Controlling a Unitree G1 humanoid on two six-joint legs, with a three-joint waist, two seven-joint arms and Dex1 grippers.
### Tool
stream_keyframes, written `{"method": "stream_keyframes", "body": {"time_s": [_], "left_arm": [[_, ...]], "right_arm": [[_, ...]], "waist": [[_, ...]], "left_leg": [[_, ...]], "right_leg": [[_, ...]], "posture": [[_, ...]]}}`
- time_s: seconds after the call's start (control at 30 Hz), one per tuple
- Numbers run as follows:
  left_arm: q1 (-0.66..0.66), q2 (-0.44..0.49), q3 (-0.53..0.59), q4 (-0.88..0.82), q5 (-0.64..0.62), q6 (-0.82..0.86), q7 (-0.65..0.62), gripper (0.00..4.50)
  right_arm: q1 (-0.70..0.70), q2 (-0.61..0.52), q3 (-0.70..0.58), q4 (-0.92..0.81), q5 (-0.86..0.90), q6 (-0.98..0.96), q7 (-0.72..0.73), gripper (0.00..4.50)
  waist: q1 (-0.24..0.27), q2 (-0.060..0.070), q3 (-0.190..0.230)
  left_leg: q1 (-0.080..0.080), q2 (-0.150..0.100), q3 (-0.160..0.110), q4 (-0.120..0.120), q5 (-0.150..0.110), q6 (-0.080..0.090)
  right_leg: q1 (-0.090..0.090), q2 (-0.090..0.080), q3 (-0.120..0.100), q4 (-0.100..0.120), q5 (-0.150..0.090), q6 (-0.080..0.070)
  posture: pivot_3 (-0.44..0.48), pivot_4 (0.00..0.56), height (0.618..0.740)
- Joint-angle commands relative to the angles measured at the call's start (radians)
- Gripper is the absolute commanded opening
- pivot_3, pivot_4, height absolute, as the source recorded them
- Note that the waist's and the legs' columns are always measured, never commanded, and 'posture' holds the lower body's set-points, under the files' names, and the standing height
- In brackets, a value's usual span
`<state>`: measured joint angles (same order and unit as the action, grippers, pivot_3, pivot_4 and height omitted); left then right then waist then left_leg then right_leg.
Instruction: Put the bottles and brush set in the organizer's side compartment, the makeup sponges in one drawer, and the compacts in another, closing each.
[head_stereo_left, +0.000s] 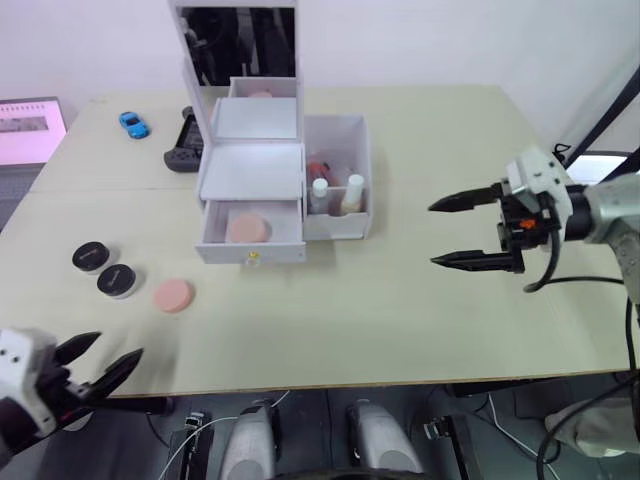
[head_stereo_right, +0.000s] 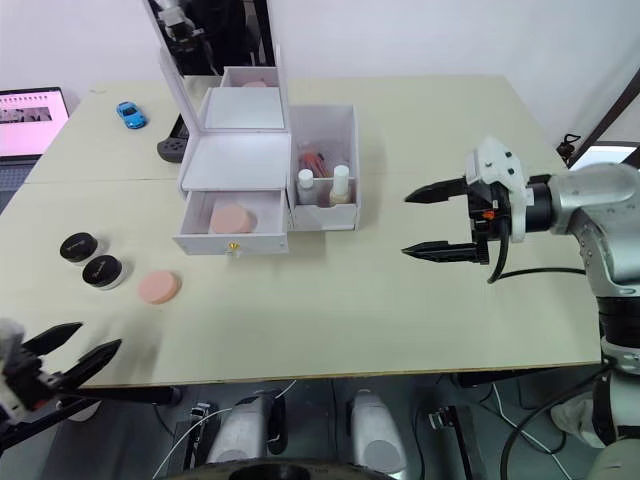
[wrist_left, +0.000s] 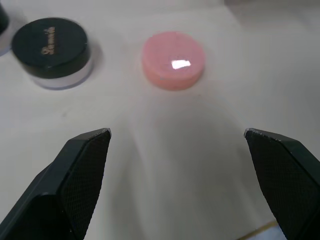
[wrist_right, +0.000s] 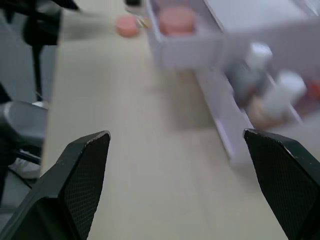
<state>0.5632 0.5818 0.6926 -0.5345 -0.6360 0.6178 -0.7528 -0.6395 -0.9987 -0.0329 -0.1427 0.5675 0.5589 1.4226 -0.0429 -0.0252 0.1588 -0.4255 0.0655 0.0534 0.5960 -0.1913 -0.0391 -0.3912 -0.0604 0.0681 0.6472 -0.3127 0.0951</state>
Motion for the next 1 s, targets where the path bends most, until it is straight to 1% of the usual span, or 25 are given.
{"method": "stream_keyframes", "body": {"time_s": [0.03, 0.2, 0.27, 0.43, 0.7, 0.87, 0.93, 1.0], "left_arm": [[-0.024, 0.003, -0.049, -0.097, -0.029, 0.125, 0.13, 4.48], [-0.118, 0.008, -0.124, -0.181, -0.048, 0.294, 0.302, 4.48], [-0.179, 0.003, -0.153, -0.197, -0.055, 0.365, 0.372, 4.48], [-0.27, 0.014, -0.212, -0.17, -0.003, 0.442, 0.468, 4.48], [-0.408, -0.021, -0.235, -0.116, 0.003, 0.51, 0.547, 4.48], [-0.445, 0.009, -0.22, -0.073, 0.024, 0.527, 0.552, 4.48], [-0.459, 0.014, -0.228, -0.048, 0.03, 0.517, 0.54, 4.48], [-0.479, 0.016, -0.26, -0.021, 0.048, 0.502, 0.538, 4.48]], "right_arm": [[-0.046, 0.005, -0.013, -0.073, 0.051, 0.034, -0.005, 4.5], [-0.047, -0.049, -0.028, -0.083, 0.052, 0.049, 0.018, 4.5], [-0.039, -0.061, -0.03, -0.093, 0.06, 0.059, 0.023, 4.5], [-0.07, -0.054, -0.03, -0.109, 0.086, 0.092, 0.003, 4.5], [-0.087, -0.052, -0.025, -0.129, 0.087, 0.122, -0.043, 4.5], [-0.08, -0.057, -0.025, -0.132, 0.076, 0.12, -0.055, 4.5], [-0.078, -0.052, -0.022, -0.128, 0.063, 0.114, -0.072, 4.5], [-0.08, -0.05, -0.013, -0.121, 0.047, 0.102, -0.078, 4.5]], "waist": [[0.002, -0.001, 0.0], [0.004, -0.002, 0.0], [0.006, -0.002, 0.0], [0.0, -0.002, -0.001], [0.006, -0.002, -0.001], [0.006, -0.002, -0.001], [0.004, -0.002, -0.001], [0.005, -0.002, -0.001]], "left_leg": [[0.0, 0.0, 0.0, 0.0, 0.0, 0.0], [-0.001, -0.002, 0.0, 0.002, 0.0, 0.001], [0.0, -0.003, 0.0, 0.003, 0.0, 0.001], [0.0, -0.002, -0.001, 0.004, 0.0, 0.001], [0.0, 0.0, -0.002, 0.004, 0.0, 0.001], [0.0, 0.0, -0.001, 0.004, 0.0, 0.001], [0.0, 0.0, -0.002, 0.004, 0.0, 0.001], [0.0, 0.0, -0.002, 0.004, 0.0, 0.001]], "right_leg": [[0.0, 0.0, 0.0, 0.0, 0.0, 0.0], [0.001, 0.003, 0.0, -0.001, 0.0, 0.0], [0.002, 0.004, 0.0, -0.001, 0.0, 0.0], [0.002, 0.008, 0.0, 0.001, 0.0, 0.001], [0.001, 0.014, -0.001, 0.003, 0.0, 0.001], [0.002, 0.013, -0.001, 0.003, 0.0, 0.001], [0.001, 0.014, -0.001, 0.003, 0.0, 0.001], [0.001, 0.014, -0.001, 0.003, 0.0, 0.001]], "posture": [[0.0, 0.15, 0.737], [0.0, 0.15, 0.737], [0.0, 0.15, 0.737], [0.0, 0.15, 0.737], [0.0, 0.15, 0.737], [0.0, 0.15, 0.737], [0.0, 0.15, 0.737], [0.0, 0.15, 0.737]]}}
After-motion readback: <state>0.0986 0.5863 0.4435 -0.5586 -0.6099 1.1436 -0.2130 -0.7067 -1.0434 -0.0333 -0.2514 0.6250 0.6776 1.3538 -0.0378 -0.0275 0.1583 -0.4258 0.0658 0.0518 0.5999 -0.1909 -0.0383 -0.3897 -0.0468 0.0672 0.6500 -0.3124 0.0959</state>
